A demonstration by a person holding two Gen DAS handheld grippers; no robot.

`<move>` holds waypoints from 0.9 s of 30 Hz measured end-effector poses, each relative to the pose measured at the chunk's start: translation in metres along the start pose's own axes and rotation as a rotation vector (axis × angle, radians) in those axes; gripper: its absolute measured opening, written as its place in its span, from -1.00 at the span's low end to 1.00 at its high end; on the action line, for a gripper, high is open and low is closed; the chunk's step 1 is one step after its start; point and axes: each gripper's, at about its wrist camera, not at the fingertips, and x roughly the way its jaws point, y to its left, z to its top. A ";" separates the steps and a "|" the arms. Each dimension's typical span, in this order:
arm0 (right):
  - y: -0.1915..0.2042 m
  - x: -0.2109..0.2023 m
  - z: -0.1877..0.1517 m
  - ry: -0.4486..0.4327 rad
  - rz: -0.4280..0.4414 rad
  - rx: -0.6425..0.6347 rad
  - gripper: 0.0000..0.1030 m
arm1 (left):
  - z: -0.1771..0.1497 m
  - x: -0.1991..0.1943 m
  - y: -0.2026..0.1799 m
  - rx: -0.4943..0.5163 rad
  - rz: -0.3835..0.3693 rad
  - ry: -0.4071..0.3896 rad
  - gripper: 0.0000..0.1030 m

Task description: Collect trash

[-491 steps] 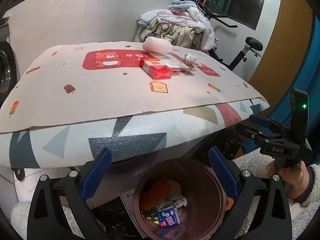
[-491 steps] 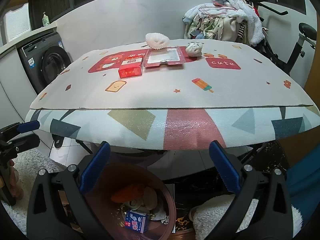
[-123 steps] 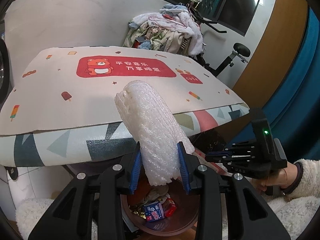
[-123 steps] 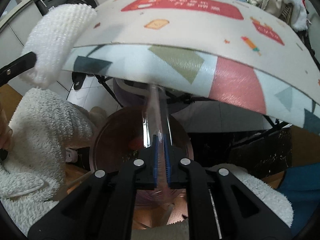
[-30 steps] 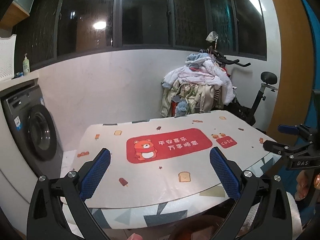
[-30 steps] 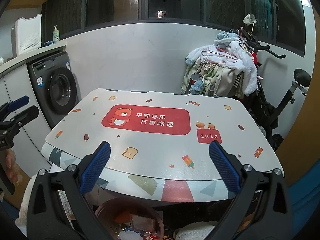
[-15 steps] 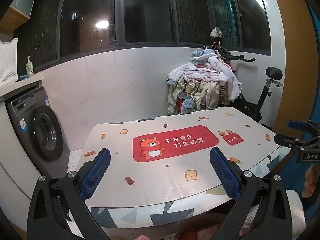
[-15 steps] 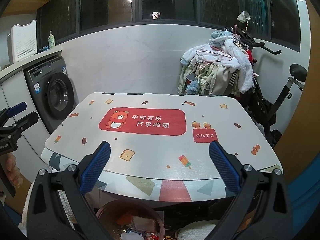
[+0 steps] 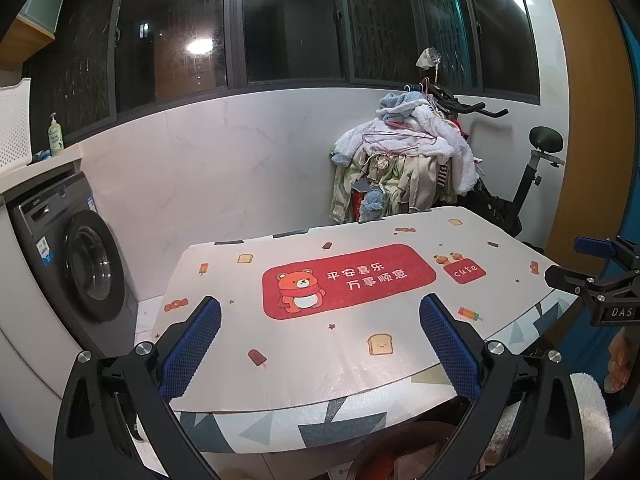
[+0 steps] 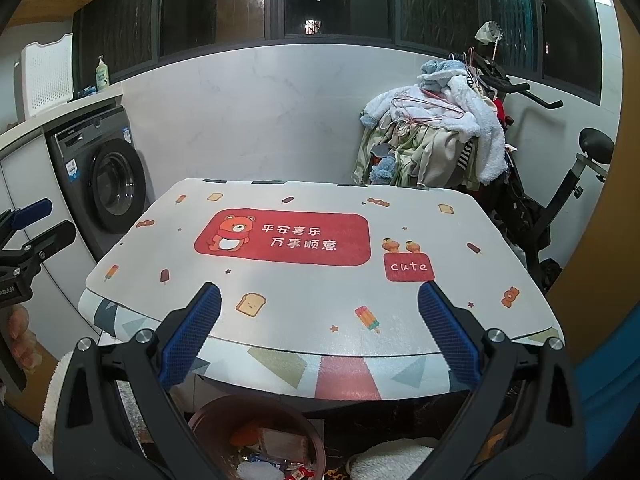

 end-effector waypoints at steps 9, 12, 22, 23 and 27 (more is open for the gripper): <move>0.001 0.001 0.001 -0.003 -0.001 -0.005 0.89 | 0.001 0.000 -0.001 0.009 0.004 -0.002 0.89; 0.001 0.001 0.002 -0.003 -0.002 -0.007 0.89 | 0.002 0.001 0.000 0.008 0.005 -0.002 0.89; 0.002 0.001 0.005 -0.004 -0.007 -0.013 0.89 | 0.003 0.001 0.001 0.011 0.004 0.001 0.89; 0.001 0.001 0.005 -0.005 -0.007 -0.014 0.89 | 0.003 0.001 0.002 0.009 0.003 0.002 0.89; 0.001 0.000 0.007 -0.008 -0.008 -0.018 0.89 | 0.003 0.001 0.002 0.009 0.004 0.004 0.89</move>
